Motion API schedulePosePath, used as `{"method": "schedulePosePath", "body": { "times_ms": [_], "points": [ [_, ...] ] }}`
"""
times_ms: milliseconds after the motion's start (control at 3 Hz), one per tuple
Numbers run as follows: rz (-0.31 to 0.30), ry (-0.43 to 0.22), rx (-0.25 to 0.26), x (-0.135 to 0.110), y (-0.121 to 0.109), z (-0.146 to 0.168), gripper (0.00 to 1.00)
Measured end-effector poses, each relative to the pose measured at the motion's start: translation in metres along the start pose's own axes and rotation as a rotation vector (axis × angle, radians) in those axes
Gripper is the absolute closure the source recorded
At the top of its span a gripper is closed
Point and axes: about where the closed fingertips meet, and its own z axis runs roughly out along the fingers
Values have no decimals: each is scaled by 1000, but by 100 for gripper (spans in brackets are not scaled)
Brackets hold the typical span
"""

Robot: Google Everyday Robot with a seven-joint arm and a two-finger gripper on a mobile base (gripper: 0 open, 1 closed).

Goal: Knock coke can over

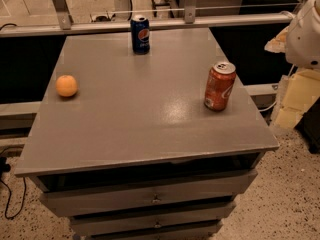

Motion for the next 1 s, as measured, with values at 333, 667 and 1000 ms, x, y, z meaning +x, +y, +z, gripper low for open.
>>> {"method": "schedulePosePath", "body": {
  "times_ms": [333, 667, 1000],
  "points": [
    [1, -2, 4, 0, -1, 1, 0],
    [13, -25, 22, 5, -16, 12, 0],
    [63, -79, 49, 17, -35, 34, 0]
  ]
}}
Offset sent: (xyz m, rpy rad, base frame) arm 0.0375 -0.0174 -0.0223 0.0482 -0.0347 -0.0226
